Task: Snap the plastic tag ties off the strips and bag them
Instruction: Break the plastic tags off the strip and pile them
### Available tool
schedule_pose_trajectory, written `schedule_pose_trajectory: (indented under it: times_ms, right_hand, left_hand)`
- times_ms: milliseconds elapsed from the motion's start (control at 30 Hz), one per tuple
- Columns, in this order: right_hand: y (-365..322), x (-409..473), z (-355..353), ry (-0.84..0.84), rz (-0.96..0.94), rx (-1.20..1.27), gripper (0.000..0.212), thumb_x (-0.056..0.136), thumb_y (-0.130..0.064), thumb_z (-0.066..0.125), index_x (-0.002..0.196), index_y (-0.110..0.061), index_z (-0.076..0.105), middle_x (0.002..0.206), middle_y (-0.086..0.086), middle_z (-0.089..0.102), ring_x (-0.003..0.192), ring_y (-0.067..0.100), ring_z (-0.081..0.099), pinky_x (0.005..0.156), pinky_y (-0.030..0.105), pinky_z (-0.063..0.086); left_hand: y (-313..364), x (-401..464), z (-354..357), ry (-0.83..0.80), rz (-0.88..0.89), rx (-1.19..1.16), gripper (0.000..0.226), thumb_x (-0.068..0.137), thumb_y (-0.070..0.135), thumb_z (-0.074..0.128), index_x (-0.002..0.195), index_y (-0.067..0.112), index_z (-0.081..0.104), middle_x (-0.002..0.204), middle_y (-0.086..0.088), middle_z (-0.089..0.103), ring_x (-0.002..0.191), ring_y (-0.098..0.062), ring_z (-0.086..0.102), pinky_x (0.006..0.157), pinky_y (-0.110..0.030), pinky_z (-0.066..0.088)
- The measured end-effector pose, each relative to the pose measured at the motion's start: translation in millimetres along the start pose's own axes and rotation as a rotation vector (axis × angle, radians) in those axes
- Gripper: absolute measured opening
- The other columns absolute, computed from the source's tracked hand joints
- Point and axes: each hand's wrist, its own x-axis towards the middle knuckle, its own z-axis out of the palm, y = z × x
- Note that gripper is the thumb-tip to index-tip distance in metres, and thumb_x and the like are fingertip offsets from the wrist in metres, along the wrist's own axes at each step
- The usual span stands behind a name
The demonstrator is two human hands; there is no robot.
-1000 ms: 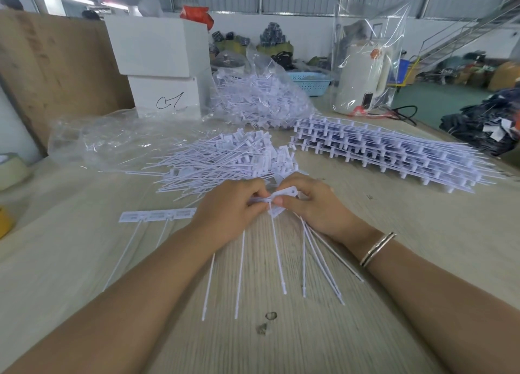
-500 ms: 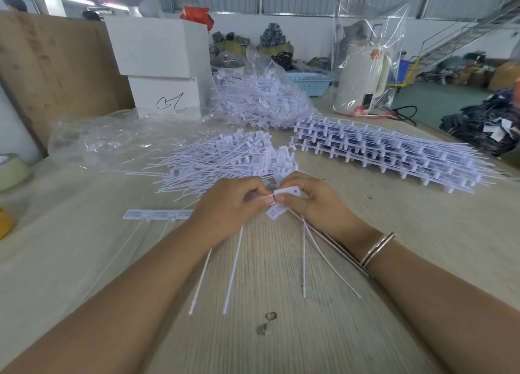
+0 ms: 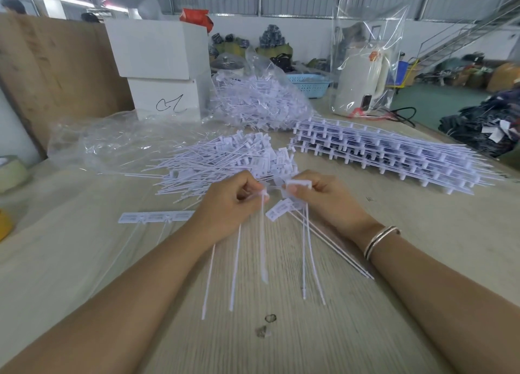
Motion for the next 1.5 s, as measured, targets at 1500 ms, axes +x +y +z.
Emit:
schedule_pose_trajectory:
  times_ms: [1500]
  right_hand:
    - [4.2, 5.6, 12.8, -0.139, 0.024, -0.147, 0.011, 0.084, -0.026, 0.068, 0.075, -0.019, 0.067, 0.075, -0.001, 0.052, 0.066, 0.003, 0.047, 0.072, 0.028, 0.035]
  left_hand:
    - [14.2, -5.5, 2.8, -0.058, 0.101, 0.631, 0.016, 0.087, 0.033, 0.057, 0.102, 0.033, 0.062, 0.092, 0.010, 0.067, 0.080, -0.014, 0.059, 0.060, -0.028, 0.041]
